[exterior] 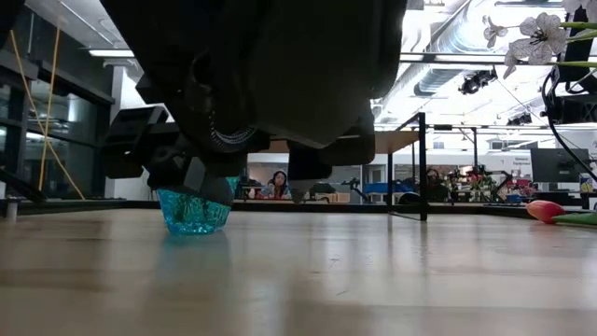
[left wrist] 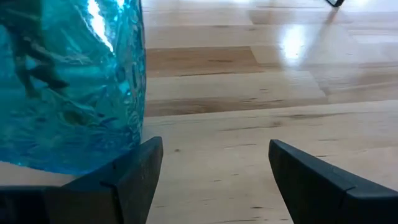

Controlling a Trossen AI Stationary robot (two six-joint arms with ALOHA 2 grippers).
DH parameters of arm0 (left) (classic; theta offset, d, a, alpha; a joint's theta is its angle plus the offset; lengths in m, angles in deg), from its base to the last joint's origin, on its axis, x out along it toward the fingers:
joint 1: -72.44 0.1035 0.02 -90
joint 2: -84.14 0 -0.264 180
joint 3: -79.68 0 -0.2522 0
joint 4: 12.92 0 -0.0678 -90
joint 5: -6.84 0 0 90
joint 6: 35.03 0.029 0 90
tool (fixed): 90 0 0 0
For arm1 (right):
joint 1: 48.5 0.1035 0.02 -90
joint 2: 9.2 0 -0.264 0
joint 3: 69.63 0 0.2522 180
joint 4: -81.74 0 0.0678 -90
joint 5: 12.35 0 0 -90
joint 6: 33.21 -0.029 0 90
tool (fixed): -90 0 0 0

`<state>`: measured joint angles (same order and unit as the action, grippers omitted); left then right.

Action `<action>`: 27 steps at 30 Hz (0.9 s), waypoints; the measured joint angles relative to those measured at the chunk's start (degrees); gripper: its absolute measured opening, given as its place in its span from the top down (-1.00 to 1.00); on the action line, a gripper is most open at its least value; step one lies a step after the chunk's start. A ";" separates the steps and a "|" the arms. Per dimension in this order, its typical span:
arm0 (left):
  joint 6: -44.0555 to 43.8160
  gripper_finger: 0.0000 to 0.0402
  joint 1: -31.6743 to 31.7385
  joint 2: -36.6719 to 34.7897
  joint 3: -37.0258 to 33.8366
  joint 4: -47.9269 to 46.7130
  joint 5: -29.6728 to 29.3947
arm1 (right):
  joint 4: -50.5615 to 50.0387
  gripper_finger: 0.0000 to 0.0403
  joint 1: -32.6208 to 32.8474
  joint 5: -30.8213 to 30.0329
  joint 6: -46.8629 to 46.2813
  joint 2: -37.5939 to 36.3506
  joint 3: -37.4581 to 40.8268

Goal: Pick and place flowers into a vace then onto a shelf
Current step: Adjust the vases

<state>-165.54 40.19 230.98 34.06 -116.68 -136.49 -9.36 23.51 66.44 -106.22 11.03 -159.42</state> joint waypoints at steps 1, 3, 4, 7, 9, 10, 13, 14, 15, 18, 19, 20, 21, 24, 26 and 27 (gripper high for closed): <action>-0.08 -0.62 0.02 0.00 0.00 -0.02 0.05 | 0.00 0.34 0.00 0.01 0.00 0.00 0.00; 0.00 -0.62 0.02 0.00 0.00 0.00 0.03 | 0.00 0.34 -0.01 0.00 0.00 0.00 0.00; 0.01 -0.62 0.02 0.00 0.00 -0.02 0.04 | 0.00 0.34 -0.02 0.00 0.00 0.00 0.00; -0.17 -0.62 0.01 -0.02 -0.62 0.03 0.57 | 0.00 0.34 0.00 -0.01 0.00 0.00 0.00; -0.60 -0.62 0.00 -0.02 -1.67 0.01 1.63 | 0.00 0.34 -0.02 -0.01 0.00 0.00 0.00; -0.84 -0.62 0.00 0.00 -2.12 0.02 1.88 | 0.00 0.34 0.00 -0.01 0.00 0.00 0.00; -1.62 -0.62 0.00 0.00 -2.78 -0.01 2.30 | 0.00 0.34 -0.01 -0.01 0.00 0.00 0.00; -1.76 -0.62 0.02 0.00 -2.87 -0.01 2.69 | 0.00 0.34 -0.02 -0.01 0.00 0.00 0.00; -1.81 -0.62 0.01 0.00 -2.89 -0.02 3.03 | 0.00 0.34 -0.02 -0.01 0.00 0.00 0.00; -1.81 -0.62 0.02 0.00 -2.89 -0.02 3.18 | 0.00 0.34 -0.02 -0.25 0.00 0.00 0.00; -1.81 -0.62 0.01 0.00 -2.89 -0.01 3.45 | 0.00 0.34 -0.02 -0.49 0.00 0.00 0.00; -1.83 -0.62 0.00 0.00 -2.97 0.02 3.73 | 0.00 0.34 0.00 -0.73 0.00 0.00 0.00; -1.99 -0.62 0.00 -0.02 -3.30 0.04 3.83 | 0.00 0.34 -0.02 -0.88 0.00 0.00 0.00; -2.48 -0.62 0.00 0.00 -4.26 0.02 4.94 | -0.02 0.34 0.00 -0.86 0.00 0.00 0.00; -2.85 -0.62 0.00 0.00 -4.43 -0.04 5.33 | -0.01 0.34 -0.02 -0.87 0.00 0.00 0.00; -2.87 -0.62 0.00 0.00 -4.50 -0.04 5.58 | 0.00 0.34 -0.01 -0.89 0.00 0.00 0.00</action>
<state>-168.41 40.19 230.98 29.56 -116.72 -130.91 -9.36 23.49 65.55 -106.22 11.03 -159.42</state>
